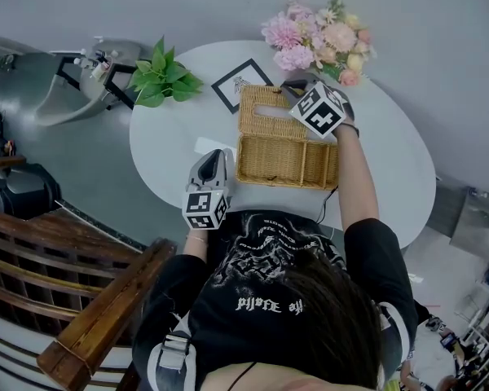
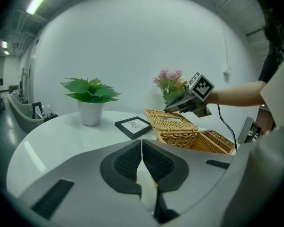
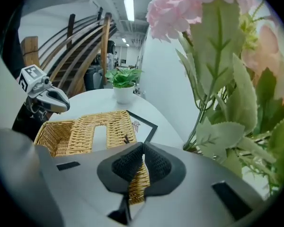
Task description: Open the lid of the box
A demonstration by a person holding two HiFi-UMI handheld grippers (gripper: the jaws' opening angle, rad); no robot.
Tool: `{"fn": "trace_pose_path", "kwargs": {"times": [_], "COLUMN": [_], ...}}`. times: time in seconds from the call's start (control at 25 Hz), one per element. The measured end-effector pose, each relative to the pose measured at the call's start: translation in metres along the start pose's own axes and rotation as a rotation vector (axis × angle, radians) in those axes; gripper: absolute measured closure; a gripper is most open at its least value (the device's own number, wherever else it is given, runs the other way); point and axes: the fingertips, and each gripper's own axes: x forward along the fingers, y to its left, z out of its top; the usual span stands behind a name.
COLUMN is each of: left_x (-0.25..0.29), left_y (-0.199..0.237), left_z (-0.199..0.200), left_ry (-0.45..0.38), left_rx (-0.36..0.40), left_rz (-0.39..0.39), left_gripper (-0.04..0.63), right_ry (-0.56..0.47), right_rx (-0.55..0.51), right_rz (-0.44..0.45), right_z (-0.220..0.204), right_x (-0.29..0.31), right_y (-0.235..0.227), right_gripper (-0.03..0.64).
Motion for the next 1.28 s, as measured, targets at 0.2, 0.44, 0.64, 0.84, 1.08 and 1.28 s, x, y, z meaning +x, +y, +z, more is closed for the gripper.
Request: {"fn": "trace_pose_path", "kwargs": {"times": [0.2,0.44,0.64,0.84,1.08,1.28], "left_x": [0.001,0.004,0.008,0.011,0.014,0.016], "left_y": [0.003,0.005,0.004,0.004,0.006,0.005], "left_z": [-0.001,-0.004,-0.007,-0.010,-0.015,-0.016], "left_ry": [0.008,0.029,0.046,0.057,0.084,0.082], "left_rx": [-0.007,-0.016,-0.017,-0.022,-0.038,-0.044], "left_rz": [0.007,0.004,-0.004,-0.006,-0.008,-0.013], "left_gripper": [0.571,0.571,0.571,0.571,0.571,0.571], "right_ry": [0.011,0.018,0.029,0.045,0.080,0.073], "right_rx": [0.010,0.056,0.068,0.086,0.105,0.150], "right_rz": [0.030,0.070,0.085,0.106,0.110,0.106], "right_z": [-0.005,-0.011,-0.017,-0.024,-0.041,-0.049], "right_x": [0.007,0.015,0.022,0.029,0.033,0.032], "right_y": [0.000,0.001,0.002,0.003,0.000,-0.005], "right_gripper": [0.580,0.580,0.578,0.575,0.581,0.583]}}
